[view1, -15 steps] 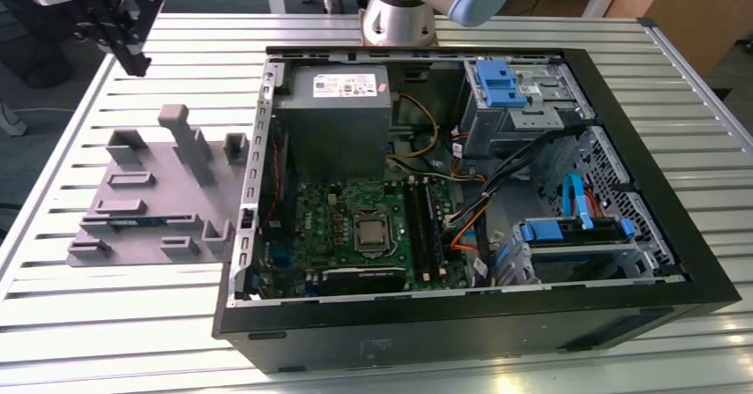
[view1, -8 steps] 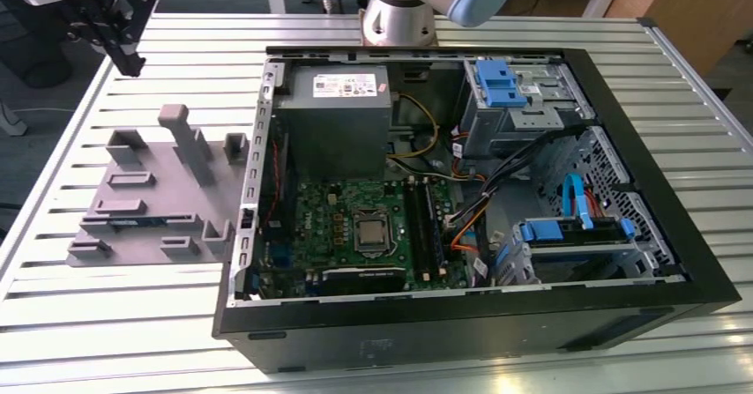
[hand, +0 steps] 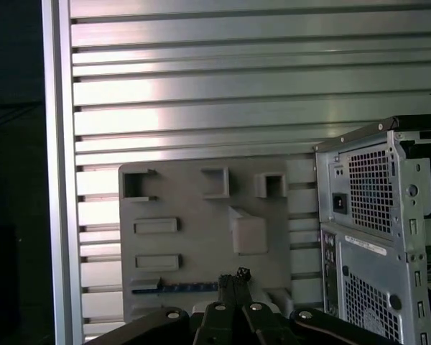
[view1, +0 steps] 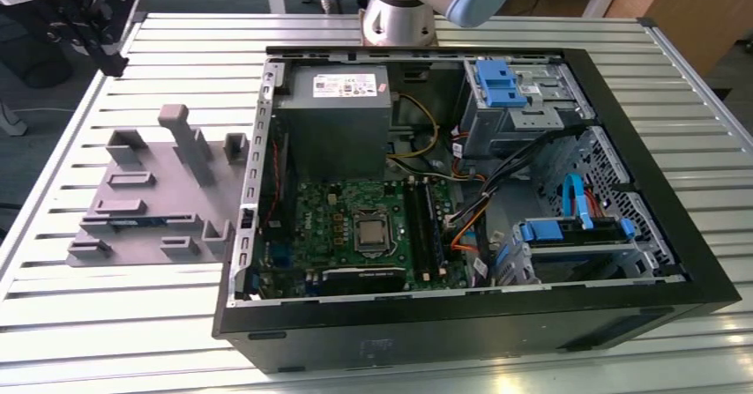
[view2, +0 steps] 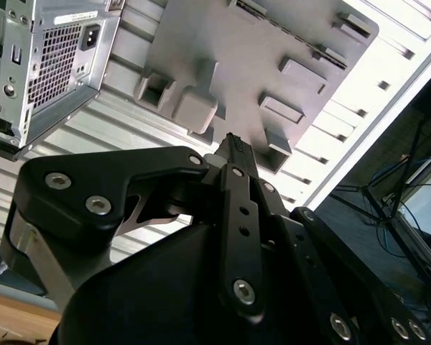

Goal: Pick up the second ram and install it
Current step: 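Reach for the second ram, then pick up the second ram and move it above second insertion slot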

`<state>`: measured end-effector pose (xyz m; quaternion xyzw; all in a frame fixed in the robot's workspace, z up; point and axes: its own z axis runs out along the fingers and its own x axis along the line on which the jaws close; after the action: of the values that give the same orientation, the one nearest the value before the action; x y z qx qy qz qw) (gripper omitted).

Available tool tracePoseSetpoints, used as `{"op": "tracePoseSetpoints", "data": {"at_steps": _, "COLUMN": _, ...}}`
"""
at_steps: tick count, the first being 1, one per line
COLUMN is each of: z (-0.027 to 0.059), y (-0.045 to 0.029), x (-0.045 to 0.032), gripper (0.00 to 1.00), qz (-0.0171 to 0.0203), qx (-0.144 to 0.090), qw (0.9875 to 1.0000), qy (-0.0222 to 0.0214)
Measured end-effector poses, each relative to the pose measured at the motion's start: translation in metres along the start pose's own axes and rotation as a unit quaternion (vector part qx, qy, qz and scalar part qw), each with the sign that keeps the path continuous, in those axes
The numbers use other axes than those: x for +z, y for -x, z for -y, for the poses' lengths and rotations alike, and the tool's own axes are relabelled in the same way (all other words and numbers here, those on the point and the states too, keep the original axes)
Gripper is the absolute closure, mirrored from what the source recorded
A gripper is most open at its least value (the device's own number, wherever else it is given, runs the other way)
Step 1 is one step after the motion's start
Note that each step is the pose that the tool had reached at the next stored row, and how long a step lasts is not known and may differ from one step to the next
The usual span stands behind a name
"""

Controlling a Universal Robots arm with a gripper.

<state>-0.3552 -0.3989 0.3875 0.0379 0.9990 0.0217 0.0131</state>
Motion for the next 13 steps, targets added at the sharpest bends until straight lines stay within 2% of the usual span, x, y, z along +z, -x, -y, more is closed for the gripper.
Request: {"op": "tracePoseSetpoints", "data": {"at_steps": 13, "z": 0.0007, "y": -0.0088, "x": -0.0003, "gripper": 0.89, "qz": 0.0000, "qx": 0.000, "qw": 1.0000, "qy": 0.0000}}
